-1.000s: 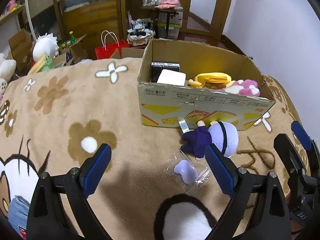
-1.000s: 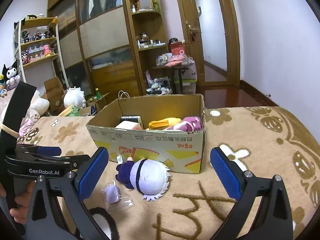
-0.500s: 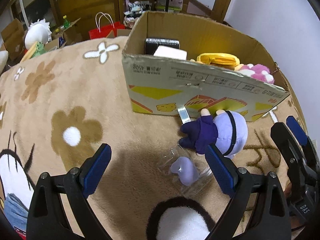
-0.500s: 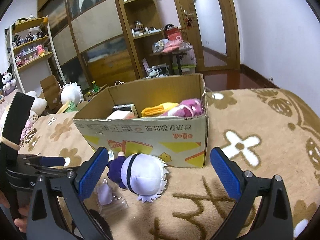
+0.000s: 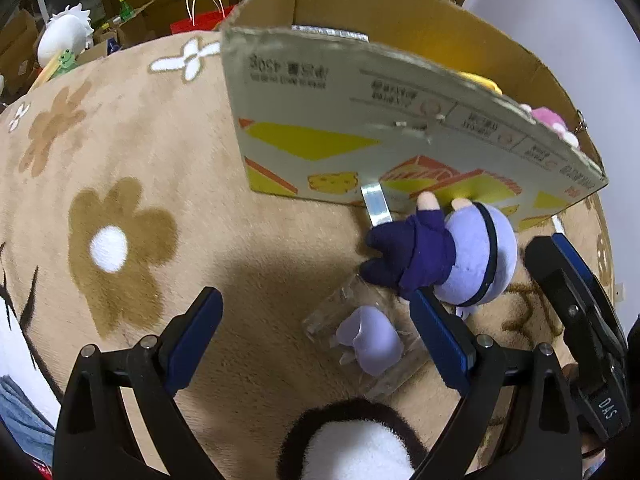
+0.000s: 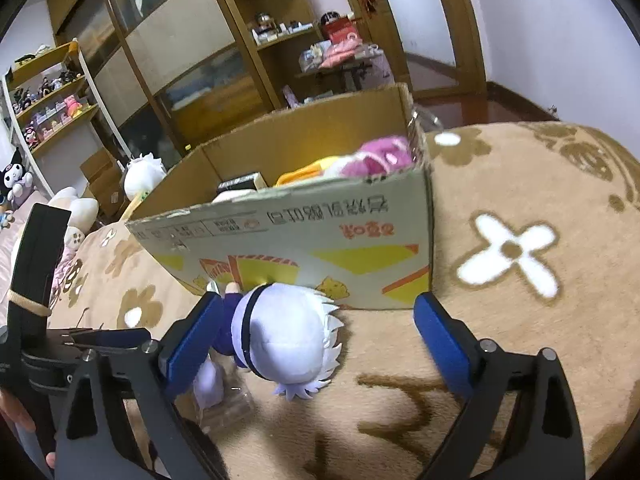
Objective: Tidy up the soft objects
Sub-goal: 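Grasp the white-haired doll plush with the right gripper while the left grasps the clear bag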
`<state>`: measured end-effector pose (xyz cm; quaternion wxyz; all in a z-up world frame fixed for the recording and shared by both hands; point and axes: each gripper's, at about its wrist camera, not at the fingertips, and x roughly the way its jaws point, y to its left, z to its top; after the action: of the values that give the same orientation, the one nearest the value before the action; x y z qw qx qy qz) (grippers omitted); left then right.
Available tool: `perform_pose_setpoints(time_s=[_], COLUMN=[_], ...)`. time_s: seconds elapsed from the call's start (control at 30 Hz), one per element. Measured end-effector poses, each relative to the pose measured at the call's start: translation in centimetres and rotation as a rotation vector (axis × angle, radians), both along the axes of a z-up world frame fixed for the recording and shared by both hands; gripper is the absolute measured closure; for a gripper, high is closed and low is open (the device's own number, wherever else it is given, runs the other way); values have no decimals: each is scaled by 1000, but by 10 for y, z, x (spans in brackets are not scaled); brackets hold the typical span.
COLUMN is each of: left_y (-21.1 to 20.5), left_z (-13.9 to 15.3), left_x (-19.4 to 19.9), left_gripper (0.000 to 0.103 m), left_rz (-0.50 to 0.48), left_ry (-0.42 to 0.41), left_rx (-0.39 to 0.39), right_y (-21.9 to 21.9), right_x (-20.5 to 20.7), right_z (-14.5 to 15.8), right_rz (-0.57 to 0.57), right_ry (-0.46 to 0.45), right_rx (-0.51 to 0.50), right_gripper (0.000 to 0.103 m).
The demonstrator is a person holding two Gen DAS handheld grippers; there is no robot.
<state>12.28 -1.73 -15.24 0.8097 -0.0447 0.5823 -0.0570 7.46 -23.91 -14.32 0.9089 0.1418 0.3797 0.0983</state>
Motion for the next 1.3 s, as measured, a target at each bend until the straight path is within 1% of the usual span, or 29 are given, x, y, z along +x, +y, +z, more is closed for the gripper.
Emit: perform_pose_setpoints(time_s=[0.2,0.27,0.53,0.6,0.63,0.67,0.83,0.9,0.93,1.03,1.13,1.3], left_y=[-2,-3,-14,-18,-19,-20,-27,-27,-30,-33,-40,-42], left_z=[-17,-22,-29,-32,-33,-34,-40,-41,-48,-50,-51,-51], left_x=[3,5,0,-2,-3,-3,-3,0,-3,-3,-3,-3], left_gripper=[9,9,9,9,9,9,8,8,8,7,7,7], left_rz=[-14,-23,-49,-58,-61,-62,-65,-65,-66,-67,-68,-67], left_ry=[59,70,62,58,57,57,59,59,59,57,57,56], left_rx=[3,14,19,23,25,24,24,26,27,26,25,23], right_y=[9,10,21,26,28,30,35,36,36,39,42,47], right_x=[7,11,16,18,20,21,26,28,30,31,32,32], right_z=[-10,-11,-15,-17,-17,-19,-27,-30,-32,-35,-37,-36], right_rz=[30,38,71,81,88,92,103,108,112,117,138,138], right_ry=[36,44,63,71,78,85,121,136,144,150,158,158], right_rx=[11,24,19,10,10,10,18,25,31,40,57,55], right_gripper=[4,4,4,7,11,12,13,19,21,23,34,39])
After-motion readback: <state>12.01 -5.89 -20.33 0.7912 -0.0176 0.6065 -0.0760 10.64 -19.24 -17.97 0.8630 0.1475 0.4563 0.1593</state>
